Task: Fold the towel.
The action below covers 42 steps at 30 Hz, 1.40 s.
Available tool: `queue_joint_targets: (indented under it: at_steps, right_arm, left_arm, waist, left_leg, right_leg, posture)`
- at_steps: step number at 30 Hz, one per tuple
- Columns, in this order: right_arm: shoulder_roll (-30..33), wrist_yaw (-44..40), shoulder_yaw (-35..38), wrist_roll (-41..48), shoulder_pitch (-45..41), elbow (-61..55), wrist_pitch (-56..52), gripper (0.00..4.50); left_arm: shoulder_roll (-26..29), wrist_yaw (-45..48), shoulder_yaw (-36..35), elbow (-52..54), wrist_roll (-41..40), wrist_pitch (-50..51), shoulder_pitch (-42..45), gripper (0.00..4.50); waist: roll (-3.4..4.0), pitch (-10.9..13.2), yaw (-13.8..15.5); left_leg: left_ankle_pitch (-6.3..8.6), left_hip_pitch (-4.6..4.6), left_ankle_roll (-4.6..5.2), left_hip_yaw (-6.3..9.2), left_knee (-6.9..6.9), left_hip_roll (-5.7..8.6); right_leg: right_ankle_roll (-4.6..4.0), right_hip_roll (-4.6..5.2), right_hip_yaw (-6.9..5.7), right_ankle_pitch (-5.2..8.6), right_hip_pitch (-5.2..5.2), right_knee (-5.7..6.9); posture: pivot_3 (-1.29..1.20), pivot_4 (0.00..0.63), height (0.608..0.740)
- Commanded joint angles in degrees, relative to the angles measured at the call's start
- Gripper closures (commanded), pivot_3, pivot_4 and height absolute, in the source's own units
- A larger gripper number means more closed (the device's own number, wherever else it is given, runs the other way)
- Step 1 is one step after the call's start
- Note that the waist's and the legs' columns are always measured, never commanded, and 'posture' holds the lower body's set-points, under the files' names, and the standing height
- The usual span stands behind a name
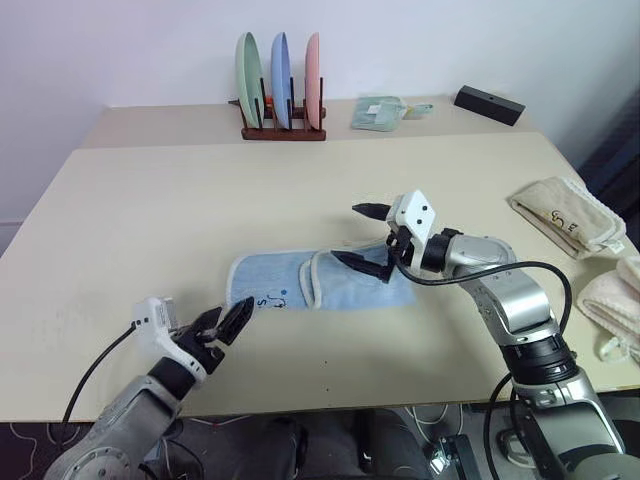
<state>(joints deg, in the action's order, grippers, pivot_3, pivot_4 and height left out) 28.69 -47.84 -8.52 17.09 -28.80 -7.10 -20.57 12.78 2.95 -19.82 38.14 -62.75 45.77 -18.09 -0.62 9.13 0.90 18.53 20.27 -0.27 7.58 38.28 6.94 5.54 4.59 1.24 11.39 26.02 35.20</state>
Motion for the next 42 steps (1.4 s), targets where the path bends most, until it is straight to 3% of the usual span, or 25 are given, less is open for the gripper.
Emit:
queue_joint_targets:
  at_steps: [1, 4, 11, 15, 21, 26, 30, 32, 35, 42]
  right_arm:
    - [0.1, -0.07, 1.11, 0.57, -1.18, -3.51, -0.04, 0.02]
    - [-0.11, 0.36, 1.22, 0.28, -1.2, -4.06, 0.07, 0.02]
    - [-0.25, 1.3, 0.87, -0.62, 0.34, -5.08, 0.61, 0.02]
    - [-0.02, 1.66, 0.67, -0.74, 1.74, -6.68, -0.01, 0.0]
    - [0.49, 2.01, 0.33, -1.16, 3.86, -8.84, -1.03, 0.0]
    - [2.93, 0.14, 1.56, 0.69, 6.72, -11.75, -3.73, 0.0]
    - [7.44, -4.81, 2.42, 3.83, 9.58, -14.32, -5.66, 0.0]
    - [8.95, -6.13, 2.09, 3.85, 10.05, -14.33, -5.41, 0.0]
    - [9.05, -6.1, 1.8, 3.29, 9.6, -13.34, -4.72, 0.0]
    - [7.97, -5.54, 0.71, 1.67, 8.54, -11.98, -3.46, 0.0]
  left_arm:
    - [-4.21, -13.79, -0.24, -2.75, -10.78, -0.18, 3.99, 0.0]
    - [-6.46, -22.67, -0.24, -6.52, -16.71, -0.92, 6.55, 0.0]
    - [-6.32, -30.0, 2.1, -12.15, -22.74, -2.59, 12.49, 0.0]
    - [-5.75, -30.62, 1.75, -14.27, -22.75, -4.47, 15.23, 1.33]
    - [-4.68, -29.38, 1.69, -14.23, -22.45, -5.8, 16.52, 4.43]
    - [1.94, -22.5, -3.7, -12.84, -17.51, -9.73, 17.4, 4.43]
    - [12.11, -15.24, -11.07, -16.93, -14.96, -11.85, 19.26, 4.43]
    - [17.49, -9.97, -10.95, -16.93, -12.32, -10.97, 20.45, 4.43]
    - [21.8, -3.87, -8.32, -15.97, -9.2, -9.71, 21.43, 4.43]
    - [30.69, 16.02, 11.5, -8.77, 6.69, -7.46, 23.7, 4.43]
  waist:
    - [0.0, 0.0, -0.02]
    - [0.0, 0.0, -0.11]
    - [0.06, -0.04, 0.57]
    - [0.05, -0.03, 1.36]
    - [0.03, -0.02, 1.34]
    - [0.03, -0.01, 1.24]
    - [0.01, 0.03, 1.3]
    - [0.0, 0.04, 1.3]
    - [-0.01, 0.06, 1.39]
    - [-0.02, 0.11, 1.21]
  left_leg:
    - [0.0, 0.0, 0.0, 0.0, 0.01, 0.01]
    - [-0.01, 0.0, -0.01, -0.01, 0.02, 0.02]
    - [-0.04, -0.26, -0.06, 0.0, 0.02, 0.04]
    - [0.0, -0.64, -0.02, -0.02, -0.03, 0.04]
    - [0.01, -0.64, -0.02, -0.03, -0.04, 0.04]
    - [0.01, -0.64, -0.03, -0.03, -0.07, 0.02]
    - [0.01, -0.65, -0.04, -0.05, -0.12, 0.0]
    - [0.01, -0.65, -0.03, -0.04, -0.12, 0.0]
    - [0.03, -0.65, 0.0, -0.07, -0.12, 0.02]
    - [0.05, -0.62, 0.03, -0.06, -0.14, 0.02]
  right_leg:
    - [0.0, 0.01, 0.0, 0.0, 0.0, 0.0]
    - [0.0, 0.01, 0.01, 0.0, 0.01, 0.0]
    - [0.0, 0.02, 0.01, 0.0, -0.28, -0.01]
    - [0.01, 0.0, 0.01, 0.02, -0.65, -0.08]
    - [0.02, -0.01, 0.01, 0.02, -0.64, -0.1]
    - [0.01, -0.03, 0.02, 0.03, -0.62, -0.09]
    - [0.0, -0.05, 0.01, 0.04, -0.6, -0.1]
    - [0.0, -0.04, 0.0, 0.04, -0.61, -0.13]
    - [0.02, -0.02, -0.01, 0.04, -0.66, -0.18]
    - [0.03, -0.01, -0.02, 0.04, -0.63, -0.21]
  posture:
    - [0.0, 0.15, 0.733]
    - [0.0, 0.15, 0.733]
    - [0.0, 0.15, 0.733]
    - [0.0, 0.15, 0.733]
    - [0.0, 0.15, 0.733]
    - [0.0, 0.15, 0.733]
    - [0.0, 0.15, 0.733]
    - [0.0, 0.15, 0.733]
    - [0.0, 0.15, 0.733]
    - [0.0, 0.15, 0.733]
